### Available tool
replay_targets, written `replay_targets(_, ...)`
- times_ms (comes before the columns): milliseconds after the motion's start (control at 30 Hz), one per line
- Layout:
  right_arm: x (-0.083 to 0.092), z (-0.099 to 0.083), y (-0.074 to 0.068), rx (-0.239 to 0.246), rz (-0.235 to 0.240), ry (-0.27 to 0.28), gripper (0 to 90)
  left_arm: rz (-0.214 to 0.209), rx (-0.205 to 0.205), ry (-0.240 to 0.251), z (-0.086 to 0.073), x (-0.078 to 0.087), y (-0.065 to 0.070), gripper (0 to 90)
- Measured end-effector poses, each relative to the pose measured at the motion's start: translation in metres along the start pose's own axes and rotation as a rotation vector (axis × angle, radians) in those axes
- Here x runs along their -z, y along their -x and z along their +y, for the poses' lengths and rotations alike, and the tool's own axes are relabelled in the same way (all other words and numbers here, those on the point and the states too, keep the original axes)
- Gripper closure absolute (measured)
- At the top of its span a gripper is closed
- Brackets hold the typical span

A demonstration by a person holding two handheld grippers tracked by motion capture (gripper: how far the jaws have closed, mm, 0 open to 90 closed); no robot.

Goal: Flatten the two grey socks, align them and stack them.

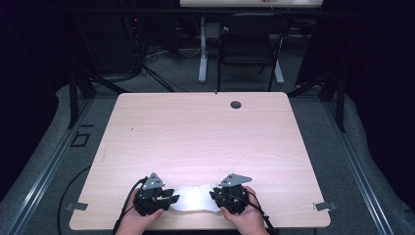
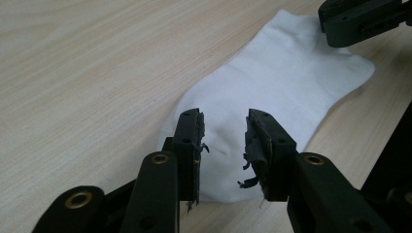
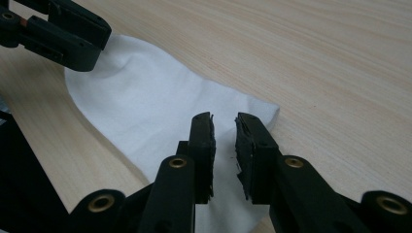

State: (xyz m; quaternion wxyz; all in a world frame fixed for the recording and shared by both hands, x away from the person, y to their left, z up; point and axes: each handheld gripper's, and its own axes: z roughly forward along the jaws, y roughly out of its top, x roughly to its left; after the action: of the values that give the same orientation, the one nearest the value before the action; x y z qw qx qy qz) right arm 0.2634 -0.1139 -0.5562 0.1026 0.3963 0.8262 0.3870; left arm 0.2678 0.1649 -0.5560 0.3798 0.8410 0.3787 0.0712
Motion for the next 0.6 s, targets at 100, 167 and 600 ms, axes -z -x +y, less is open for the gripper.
replay_targets(100, -0.003, -0.001, 0.005, -0.012, 0.002, -0.013, 77.1, 0.000, 0.018, -0.014, -0.003, -0.004, -0.004, 65.3)
replay_targets(167, -0.005, -0.003, 0.006, -0.030, 0.002, -0.016, 77.0, 0.001, 0.020, -0.020, -0.005, -0.006, -0.007, 65.3)
replay_targets(600, -0.009, -0.010, 0.012, -0.058, 0.006, -0.032, 73.2, -0.015, 0.043, -0.019, -0.008, -0.008, -0.010, 63.3)
